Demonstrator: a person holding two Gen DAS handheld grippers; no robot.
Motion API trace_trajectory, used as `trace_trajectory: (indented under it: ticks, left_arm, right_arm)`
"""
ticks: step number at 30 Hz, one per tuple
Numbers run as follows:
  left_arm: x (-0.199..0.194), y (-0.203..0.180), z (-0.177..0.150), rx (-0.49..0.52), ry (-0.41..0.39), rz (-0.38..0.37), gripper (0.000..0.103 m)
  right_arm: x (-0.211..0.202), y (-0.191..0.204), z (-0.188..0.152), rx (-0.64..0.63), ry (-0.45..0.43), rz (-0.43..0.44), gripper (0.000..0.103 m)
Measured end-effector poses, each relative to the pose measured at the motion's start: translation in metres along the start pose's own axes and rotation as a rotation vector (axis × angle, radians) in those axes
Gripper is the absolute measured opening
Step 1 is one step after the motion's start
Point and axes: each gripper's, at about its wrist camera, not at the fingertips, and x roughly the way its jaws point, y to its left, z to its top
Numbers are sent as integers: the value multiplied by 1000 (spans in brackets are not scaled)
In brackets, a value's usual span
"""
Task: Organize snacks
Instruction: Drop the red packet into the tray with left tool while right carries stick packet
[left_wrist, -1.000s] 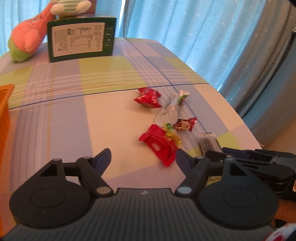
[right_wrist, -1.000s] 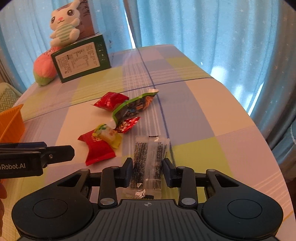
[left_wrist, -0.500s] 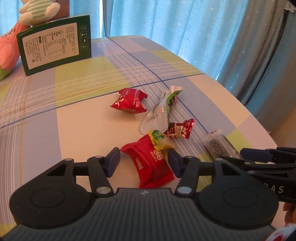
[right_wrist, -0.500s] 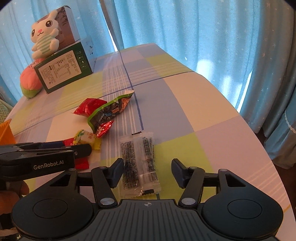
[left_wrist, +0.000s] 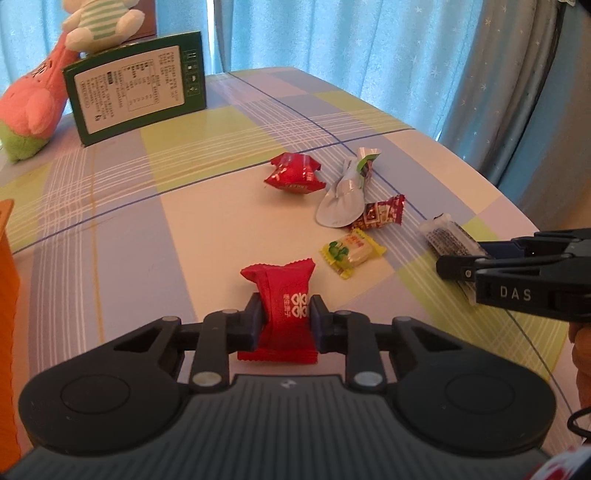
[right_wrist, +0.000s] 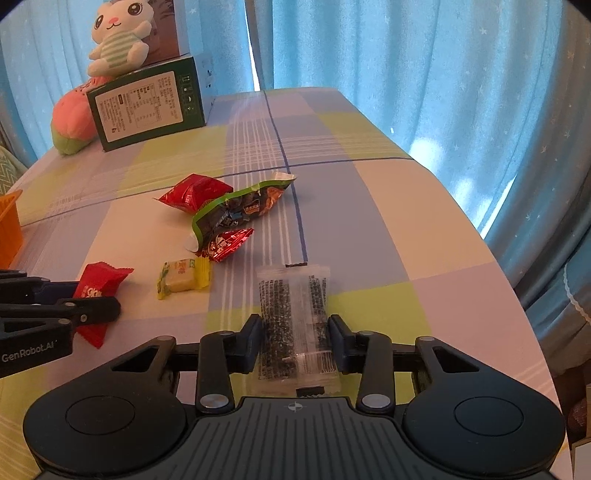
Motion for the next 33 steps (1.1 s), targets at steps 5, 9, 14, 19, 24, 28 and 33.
trace_trajectory:
  ticks: [5, 9, 14, 19, 24, 28, 33]
  left_arm:
    - [-16, 5, -7, -17, -4, -1, 23]
    - [-32, 8, -11, -26, -8, -2, 23]
    - [-57, 8, -19, -36, -16, 3, 23]
    - [-85, 9, -28, -71, -25, 5, 23]
    - [-118, 16, -40, -107, -36, 18, 23]
    - [-143, 22, -48, -130, -45, 42, 23]
    - [-175, 34, -57, -148, -62, 85, 23]
  right_arm:
    - [-10, -1, -3, 58, -3, 29, 38]
    - [-24, 6, -5, 62, -19, 42, 38]
    - [-46, 18, -17, 72, -17, 79, 38]
    - [-72, 35, -29, 62, -15, 115, 38]
    - [-99, 53, -35, 45, -30, 148, 38]
    - [-116, 69, -36, 26, -44, 171, 38]
    - [-132, 92, -33, -5, -62, 200, 38]
